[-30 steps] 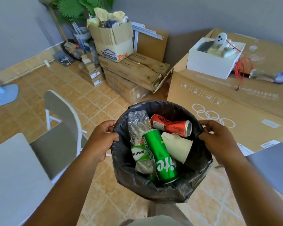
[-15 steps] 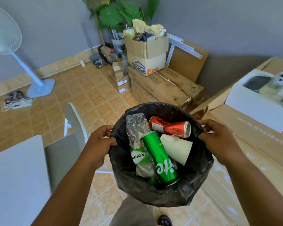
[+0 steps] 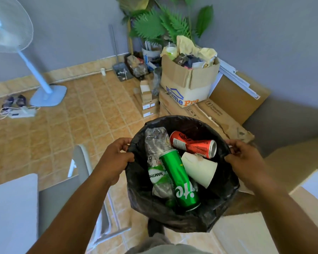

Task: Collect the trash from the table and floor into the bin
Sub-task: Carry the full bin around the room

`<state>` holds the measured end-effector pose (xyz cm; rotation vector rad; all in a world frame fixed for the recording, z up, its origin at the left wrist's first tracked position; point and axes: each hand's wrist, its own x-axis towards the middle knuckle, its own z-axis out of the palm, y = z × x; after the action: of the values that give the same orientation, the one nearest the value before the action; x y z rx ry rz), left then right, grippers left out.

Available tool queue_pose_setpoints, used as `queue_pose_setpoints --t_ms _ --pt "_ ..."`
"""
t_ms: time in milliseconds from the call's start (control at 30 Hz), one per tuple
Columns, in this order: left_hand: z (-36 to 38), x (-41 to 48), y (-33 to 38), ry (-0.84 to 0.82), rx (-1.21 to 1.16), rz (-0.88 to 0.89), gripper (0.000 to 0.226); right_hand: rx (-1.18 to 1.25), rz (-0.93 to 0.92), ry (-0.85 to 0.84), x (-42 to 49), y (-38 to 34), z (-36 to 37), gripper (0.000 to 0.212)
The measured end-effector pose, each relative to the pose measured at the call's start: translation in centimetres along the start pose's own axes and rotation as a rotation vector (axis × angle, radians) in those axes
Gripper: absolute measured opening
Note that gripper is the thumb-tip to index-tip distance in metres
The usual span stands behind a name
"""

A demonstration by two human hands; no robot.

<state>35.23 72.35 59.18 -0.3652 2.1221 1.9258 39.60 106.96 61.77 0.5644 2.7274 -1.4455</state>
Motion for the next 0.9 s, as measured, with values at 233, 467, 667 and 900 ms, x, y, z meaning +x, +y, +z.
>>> queue_pose_setpoints --t_ms 233,467,667,900 --pt "-4.5 7.2 3.6 0.093 -0.048 0.042 0.057 0.022 -0.065 -0.013 8.3 -7.2 4.7 0.048" --pt "-8.5 13.7 5.2 0.220 -0.100 0.011 0.048 -0.004 -0.143 -0.119 18.2 -13.1 10.5 0.045" --pt "-11.4 21.2 6.3 0.356 -0.126 -0.047 0.048 0.014 -0.179 -0.240 28.8 -17.2 16.7 0.050" --pt "-14.8 29.0 9.7 0.551 -0.170 -0.075 0.052 -0.005 -0.275 -0.451 41.2 -24.5 23.5 0.045"
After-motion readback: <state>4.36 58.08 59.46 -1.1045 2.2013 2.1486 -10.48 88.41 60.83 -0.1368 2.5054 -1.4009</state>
